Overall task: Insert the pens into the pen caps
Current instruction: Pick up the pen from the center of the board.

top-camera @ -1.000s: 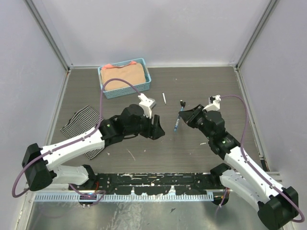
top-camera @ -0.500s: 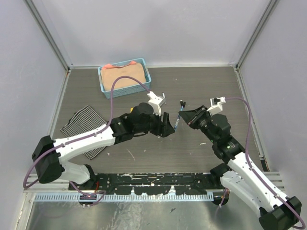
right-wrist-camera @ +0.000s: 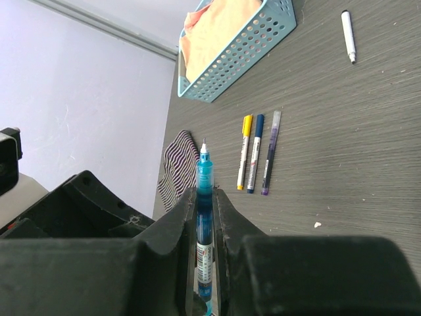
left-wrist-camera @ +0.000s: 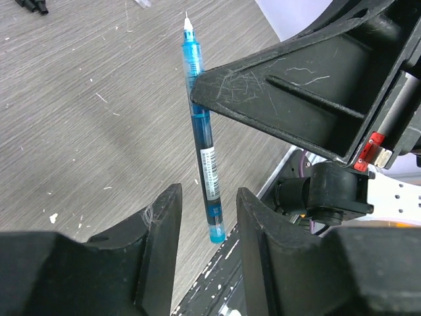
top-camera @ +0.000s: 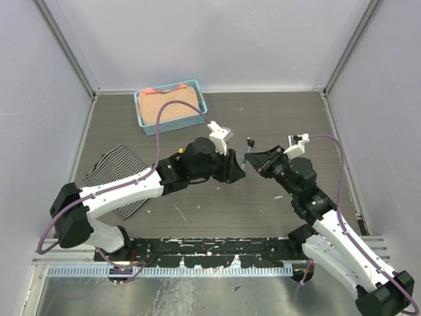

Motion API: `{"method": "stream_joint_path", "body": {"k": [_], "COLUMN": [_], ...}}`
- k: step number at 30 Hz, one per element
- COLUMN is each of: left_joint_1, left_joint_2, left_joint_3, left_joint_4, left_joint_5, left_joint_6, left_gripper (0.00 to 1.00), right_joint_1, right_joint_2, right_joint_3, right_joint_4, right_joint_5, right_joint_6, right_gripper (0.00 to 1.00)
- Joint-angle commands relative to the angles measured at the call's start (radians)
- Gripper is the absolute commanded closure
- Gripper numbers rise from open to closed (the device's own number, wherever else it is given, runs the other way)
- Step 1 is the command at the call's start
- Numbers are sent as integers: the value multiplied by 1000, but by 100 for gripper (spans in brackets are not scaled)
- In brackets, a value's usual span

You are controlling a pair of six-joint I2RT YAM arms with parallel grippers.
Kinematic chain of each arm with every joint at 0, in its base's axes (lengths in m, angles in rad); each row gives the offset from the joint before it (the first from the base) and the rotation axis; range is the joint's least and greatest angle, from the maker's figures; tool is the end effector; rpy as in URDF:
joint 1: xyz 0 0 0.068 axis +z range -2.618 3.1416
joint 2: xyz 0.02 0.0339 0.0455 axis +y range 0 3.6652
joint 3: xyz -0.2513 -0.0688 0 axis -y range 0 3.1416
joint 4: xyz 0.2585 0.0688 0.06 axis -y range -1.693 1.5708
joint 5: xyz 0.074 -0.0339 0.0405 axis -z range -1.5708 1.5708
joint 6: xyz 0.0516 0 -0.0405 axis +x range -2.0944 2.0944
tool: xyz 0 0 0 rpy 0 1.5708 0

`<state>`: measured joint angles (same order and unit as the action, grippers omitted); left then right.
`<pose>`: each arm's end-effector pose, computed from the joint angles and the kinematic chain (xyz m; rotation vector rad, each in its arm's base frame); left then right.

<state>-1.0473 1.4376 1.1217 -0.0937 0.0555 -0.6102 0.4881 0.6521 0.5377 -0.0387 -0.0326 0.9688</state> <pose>0.1805 -0.3185 0.2893 0.5070 2.1015 -1.0857 0.1829 0.0990 0.2770 0.4161 1.8067 1.0809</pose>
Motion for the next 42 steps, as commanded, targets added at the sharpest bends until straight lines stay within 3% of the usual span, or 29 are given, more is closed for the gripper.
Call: {"method": "stream_joint_path", "body": {"k": [1,9,18,21,22,23,26,28,34,42], "left_joint_1": [-6,-5,-5,-4,-4,-3,1,25,103,136], "left_joint_2": [18,33,42,44,47,45,33,21,-75,-276], "left_joint_3": [34,36,54,63,67,72,80,80,29,-26], "left_joint_4": [39,35,23,9,-2,-18,-72,-117,-215,-347], "left_joint_5": [13,17,14,4,-3,-13,-52,-52,-26,-53], "left_joint_6": [-8,-12,-11,-7,-3,2,21,32,93,247], "left_gripper": [56,58,70,86,94,99,100,100,100,100], "right_joint_1": [8,12,14,15,15,15,16,15,15,14], "right_joint_2": [-17,-17,-2,0,0,0,16,49,193,375], "right_joint_3": [21,32,37,40,44,53,119,185,377,512], "right_joint_4": [34,33,25,22,14,2,-89,-177,-422,-555], "right_joint_5": [-13,-19,-28,-31,-29,-23,12,44,153,216], "right_joint_6": [8,5,-17,-34,-43,-57,-143,-213,-400,-554], "right_gripper": [95,95,95,94,92,82,56,50,46,44]}}
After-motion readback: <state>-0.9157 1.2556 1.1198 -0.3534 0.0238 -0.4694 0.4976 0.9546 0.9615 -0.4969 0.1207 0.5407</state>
